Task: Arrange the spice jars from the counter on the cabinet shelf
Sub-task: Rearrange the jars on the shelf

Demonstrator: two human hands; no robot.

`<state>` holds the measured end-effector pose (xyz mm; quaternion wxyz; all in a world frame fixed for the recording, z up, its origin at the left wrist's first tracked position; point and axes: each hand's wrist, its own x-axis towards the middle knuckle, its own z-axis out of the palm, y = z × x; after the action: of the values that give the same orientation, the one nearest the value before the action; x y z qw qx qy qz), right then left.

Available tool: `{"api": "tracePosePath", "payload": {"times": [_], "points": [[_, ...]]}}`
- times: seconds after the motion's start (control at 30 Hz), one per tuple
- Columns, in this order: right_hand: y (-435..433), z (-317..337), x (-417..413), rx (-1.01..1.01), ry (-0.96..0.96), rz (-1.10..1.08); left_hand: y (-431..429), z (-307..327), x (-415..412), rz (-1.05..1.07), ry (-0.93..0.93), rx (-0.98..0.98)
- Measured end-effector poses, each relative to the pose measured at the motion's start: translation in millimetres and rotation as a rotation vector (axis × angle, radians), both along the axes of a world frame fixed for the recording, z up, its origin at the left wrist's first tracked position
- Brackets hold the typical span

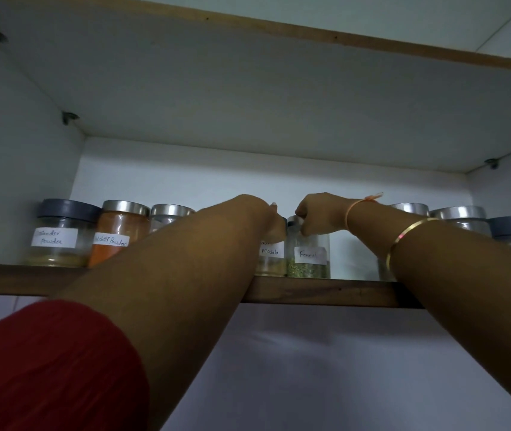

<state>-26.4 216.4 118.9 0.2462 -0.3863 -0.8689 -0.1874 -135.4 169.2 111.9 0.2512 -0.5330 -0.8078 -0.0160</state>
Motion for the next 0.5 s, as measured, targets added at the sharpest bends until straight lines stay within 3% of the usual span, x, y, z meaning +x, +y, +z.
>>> {"api": "tracePosePath", "payload": {"times": [0.27, 0.5], "points": [[-2.0, -7.9, 1.5, -0.063, -0.01, -0.001, 2.8, -4.7, 0.0, -0.048, -0.015, 0.129], [-18.1, -5.4, 20.4, 0.012, -0.063, -0.01, -6.4, -5.1, 6.6, -0.224, 0.307, 0.288]]}}
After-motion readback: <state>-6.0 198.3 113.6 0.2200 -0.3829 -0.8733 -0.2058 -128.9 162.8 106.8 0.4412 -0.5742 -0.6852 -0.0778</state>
